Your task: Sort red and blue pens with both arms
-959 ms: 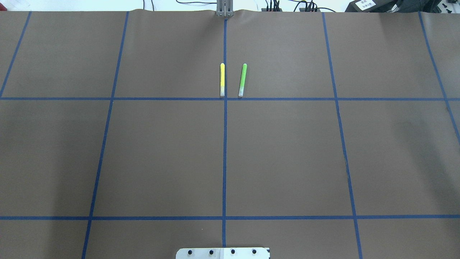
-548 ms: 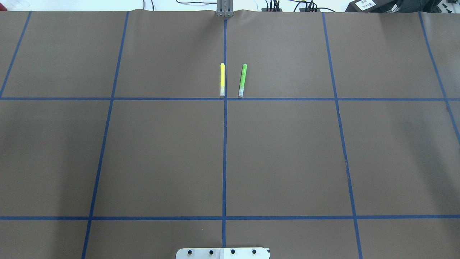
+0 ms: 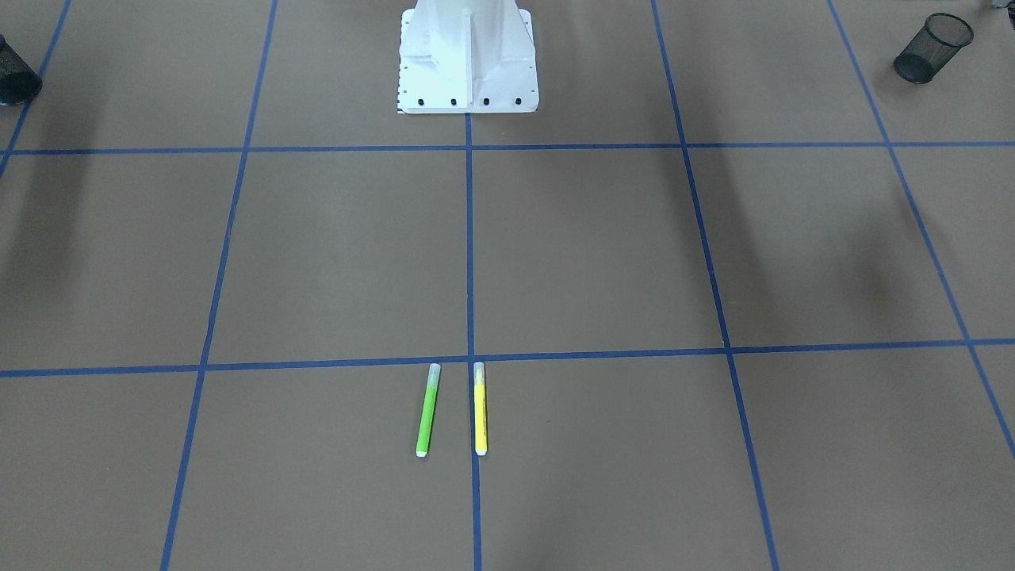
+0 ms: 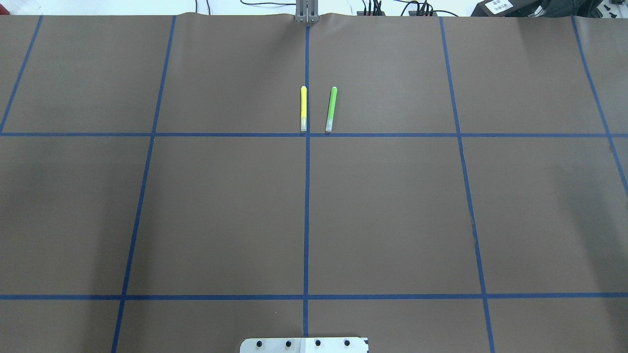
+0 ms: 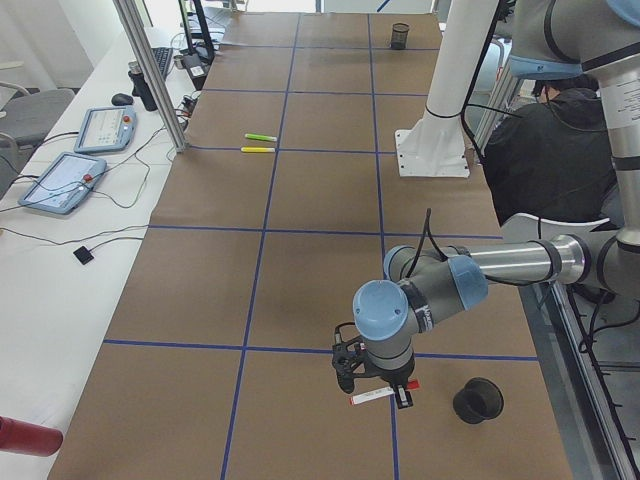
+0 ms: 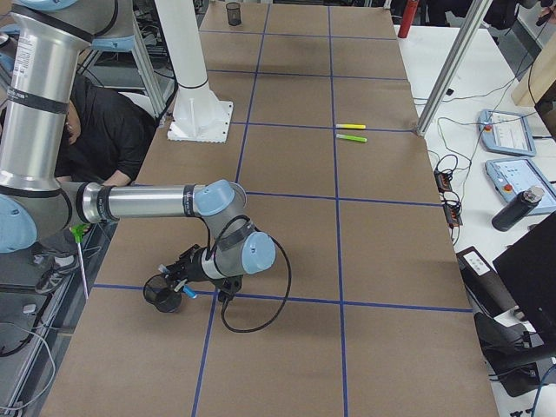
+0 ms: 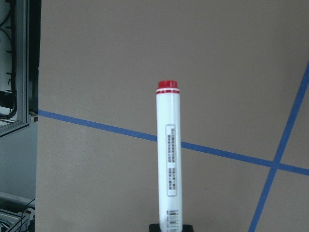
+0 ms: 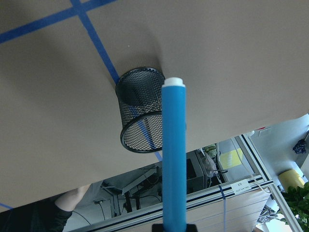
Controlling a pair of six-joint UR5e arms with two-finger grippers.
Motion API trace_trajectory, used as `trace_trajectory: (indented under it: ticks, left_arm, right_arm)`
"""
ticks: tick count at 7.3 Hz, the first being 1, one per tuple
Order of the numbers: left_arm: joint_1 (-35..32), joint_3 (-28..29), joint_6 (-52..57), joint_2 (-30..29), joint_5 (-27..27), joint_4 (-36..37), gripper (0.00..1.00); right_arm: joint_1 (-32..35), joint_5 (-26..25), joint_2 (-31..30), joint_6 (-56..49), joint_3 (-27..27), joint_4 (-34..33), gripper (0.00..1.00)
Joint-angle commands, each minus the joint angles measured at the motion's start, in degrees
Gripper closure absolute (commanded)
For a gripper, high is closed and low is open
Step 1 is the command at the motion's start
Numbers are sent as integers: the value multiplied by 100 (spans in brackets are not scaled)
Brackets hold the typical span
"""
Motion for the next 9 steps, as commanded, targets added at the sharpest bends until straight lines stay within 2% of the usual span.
trace_trajectory:
  ticks: [1,3,4,7,9]
  left_arm:
    - [-7,-25,3,-1,-1,-5,100]
    - [-7,9,3,-10,-1,-31,100]
    - [2,88,3,-27,-1,-66,100]
    - [2,71,3,-18,8,-83,100]
    - [2,54,3,-27,-1,-84,100]
  right_arm:
    - [-8,31,-148,-655,-28,-346,100]
    - [-8,582,-148,-1000,-62,-1171,100]
    - [-8,663,-157,-1044,-123,-1280,100]
    - [-8,1041,-157,-1342,-1044,-1246,100]
    - [-8,1077,-191,-1335,-1099,-1263,100]
